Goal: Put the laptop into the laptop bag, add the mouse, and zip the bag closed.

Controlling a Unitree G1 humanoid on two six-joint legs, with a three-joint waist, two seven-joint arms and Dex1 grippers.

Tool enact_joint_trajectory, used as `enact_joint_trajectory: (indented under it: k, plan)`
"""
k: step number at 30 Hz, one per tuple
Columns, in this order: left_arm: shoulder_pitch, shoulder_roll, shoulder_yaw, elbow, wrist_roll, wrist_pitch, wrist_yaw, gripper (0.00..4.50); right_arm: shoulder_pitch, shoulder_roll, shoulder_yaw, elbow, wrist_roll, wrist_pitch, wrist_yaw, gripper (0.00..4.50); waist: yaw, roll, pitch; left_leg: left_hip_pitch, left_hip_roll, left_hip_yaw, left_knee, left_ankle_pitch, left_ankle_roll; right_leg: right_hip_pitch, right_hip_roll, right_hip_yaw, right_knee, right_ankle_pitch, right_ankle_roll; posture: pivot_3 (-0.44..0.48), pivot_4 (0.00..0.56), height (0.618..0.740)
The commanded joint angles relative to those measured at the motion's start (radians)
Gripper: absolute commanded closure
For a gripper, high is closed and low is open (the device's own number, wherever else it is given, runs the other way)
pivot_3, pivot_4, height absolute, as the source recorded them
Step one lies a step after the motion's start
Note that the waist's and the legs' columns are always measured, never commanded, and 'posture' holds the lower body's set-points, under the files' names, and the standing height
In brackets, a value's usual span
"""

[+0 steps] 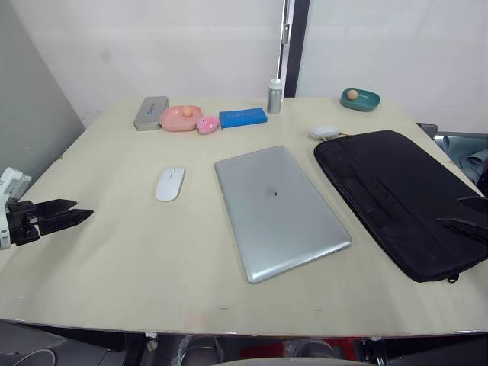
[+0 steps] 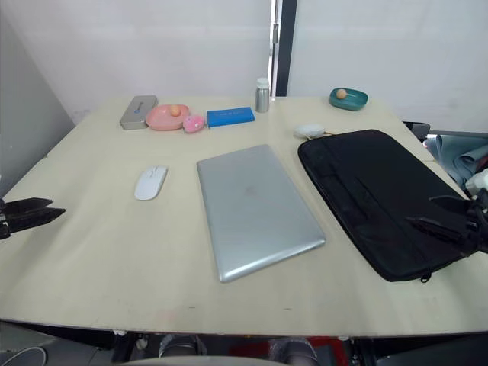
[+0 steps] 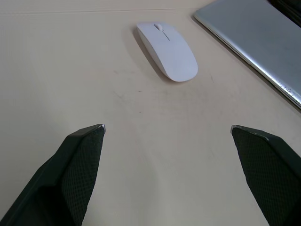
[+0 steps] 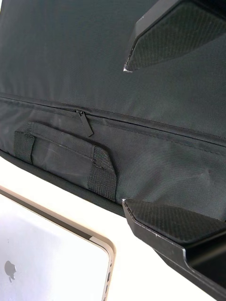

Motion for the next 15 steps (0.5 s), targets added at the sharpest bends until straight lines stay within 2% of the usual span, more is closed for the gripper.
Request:
enact_joint_trajectory:
  k: [1, 5, 15]
  plan:
    - [0.004, 0.005, 0.011, -0.021, -0.002, 0.006, -0.011, 0.0, -0.002, -0.015, -0.039, -0.017, 0.001, -0.002, 0.002, 0.01, 0.0, 0.0, 0.0, 0.0, 0.0, 0.0, 0.0, 0.0, 0.0, 0.0, 0.0, 0.0, 0.0, 0.0, 0.0, 0.0, 0.15, 0.74]
    - [0.085, -0.014, 0.016, -0.099, -0.01, 0.0, -0.025, 0.0, -0.011, -0.007, -0.026, -0.008, 0.0, -0.004, -0.007, 0.01, -0.003, 0.0, 0.0, 0.0, 0.0, 0.001, 0.0, 0.0, 0.0, 0.0, 0.0, 0.0, 0.0, 0.0, 0.0, 0.0, 0.15, 0.74]
    - [0.114, -0.056, 0.033, -0.22, -0.063, 0.074, -0.017, 0.0, -0.033, 0.019, 0.004, -0.009, 0.003, -0.013, -0.033, 0.01, 0.0, 0.0, 0.0, 0.0, 0.0, 0.0, 0.0, 0.0, 0.0, 0.0, 0.0, 0.0, 0.0, 0.0, 0.0, 0.0, 0.15, 0.74]
